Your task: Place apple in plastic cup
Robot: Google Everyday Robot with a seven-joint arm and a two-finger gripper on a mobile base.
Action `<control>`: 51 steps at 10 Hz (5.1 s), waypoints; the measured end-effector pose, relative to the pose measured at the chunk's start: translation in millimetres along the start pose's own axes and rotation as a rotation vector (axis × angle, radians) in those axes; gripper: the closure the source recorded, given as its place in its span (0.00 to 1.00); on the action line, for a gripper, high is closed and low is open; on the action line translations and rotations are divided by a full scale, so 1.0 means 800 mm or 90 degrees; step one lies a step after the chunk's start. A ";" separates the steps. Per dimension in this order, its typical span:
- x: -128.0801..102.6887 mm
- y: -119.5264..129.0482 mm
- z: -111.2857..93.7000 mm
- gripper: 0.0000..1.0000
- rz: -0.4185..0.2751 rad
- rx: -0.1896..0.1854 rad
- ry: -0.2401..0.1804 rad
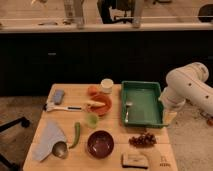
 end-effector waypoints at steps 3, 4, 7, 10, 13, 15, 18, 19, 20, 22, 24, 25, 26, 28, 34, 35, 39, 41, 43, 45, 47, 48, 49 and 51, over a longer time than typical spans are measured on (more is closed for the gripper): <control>0.000 0.000 0.000 0.20 0.000 0.000 0.000; 0.000 0.000 0.000 0.20 0.000 0.000 0.000; 0.000 0.000 0.000 0.20 0.000 0.000 0.000; 0.000 0.000 0.000 0.20 0.000 0.000 0.000; 0.000 0.000 0.000 0.20 0.000 0.000 0.000; 0.000 0.000 0.000 0.20 0.000 0.000 0.000; 0.000 0.000 0.000 0.20 0.000 0.000 0.000; 0.000 0.000 0.000 0.20 0.000 0.000 0.000; 0.000 0.000 0.000 0.20 0.000 0.000 0.000; 0.000 0.000 0.000 0.20 0.000 0.000 0.000; 0.000 0.000 0.000 0.20 0.000 0.000 0.000; 0.000 0.000 0.000 0.20 0.000 0.000 0.000; 0.000 0.000 0.000 0.20 0.000 0.000 0.000; 0.000 0.000 0.000 0.20 0.000 0.000 0.000; 0.000 0.000 0.000 0.20 0.000 0.000 0.000; 0.000 0.000 0.000 0.20 0.000 0.000 0.000; 0.000 0.000 0.000 0.20 0.000 0.000 0.000; 0.000 0.000 0.000 0.20 0.000 0.000 0.000; 0.000 0.000 0.000 0.20 0.000 0.000 0.000; 0.000 0.000 0.000 0.20 0.000 0.000 0.000; -0.001 0.000 -0.001 0.20 -0.002 0.002 0.000; -0.007 0.000 -0.004 0.20 -0.013 0.006 0.001; -0.025 0.000 -0.007 0.20 -0.033 0.012 0.003; -0.050 0.000 -0.011 0.20 -0.058 0.018 0.003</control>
